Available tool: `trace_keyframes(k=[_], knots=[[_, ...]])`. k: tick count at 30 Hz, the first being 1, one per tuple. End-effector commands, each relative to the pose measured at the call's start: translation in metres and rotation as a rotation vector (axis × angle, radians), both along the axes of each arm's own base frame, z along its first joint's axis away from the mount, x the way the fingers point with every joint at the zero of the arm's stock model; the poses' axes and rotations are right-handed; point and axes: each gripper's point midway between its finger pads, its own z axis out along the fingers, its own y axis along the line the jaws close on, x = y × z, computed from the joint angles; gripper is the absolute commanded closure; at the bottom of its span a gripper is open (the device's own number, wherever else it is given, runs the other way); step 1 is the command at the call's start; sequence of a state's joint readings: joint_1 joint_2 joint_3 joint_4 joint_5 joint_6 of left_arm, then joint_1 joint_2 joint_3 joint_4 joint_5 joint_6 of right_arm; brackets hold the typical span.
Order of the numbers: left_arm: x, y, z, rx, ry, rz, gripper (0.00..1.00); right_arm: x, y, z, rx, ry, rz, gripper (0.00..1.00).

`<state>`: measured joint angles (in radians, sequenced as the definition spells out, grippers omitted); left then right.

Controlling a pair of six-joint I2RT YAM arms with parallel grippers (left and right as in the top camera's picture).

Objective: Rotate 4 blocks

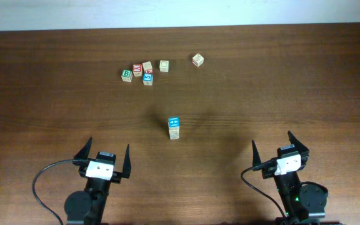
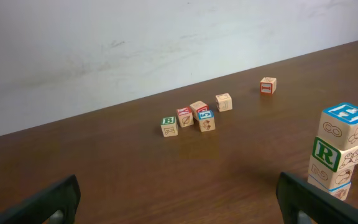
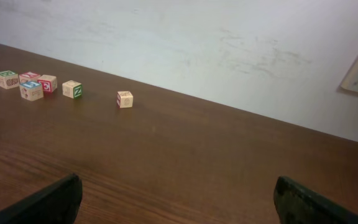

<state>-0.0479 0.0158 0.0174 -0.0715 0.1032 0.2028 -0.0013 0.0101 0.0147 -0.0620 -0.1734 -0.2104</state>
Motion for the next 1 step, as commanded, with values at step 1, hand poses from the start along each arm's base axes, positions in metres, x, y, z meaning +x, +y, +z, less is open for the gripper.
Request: trace_keyframes(k=[1], knots=[[0.0003,0.0029,-0.0022,0.016,-0.003,0.013,0.01,0.0006,-0.0033,-0.0031,0.004,0.004,-0.018,0.02]])
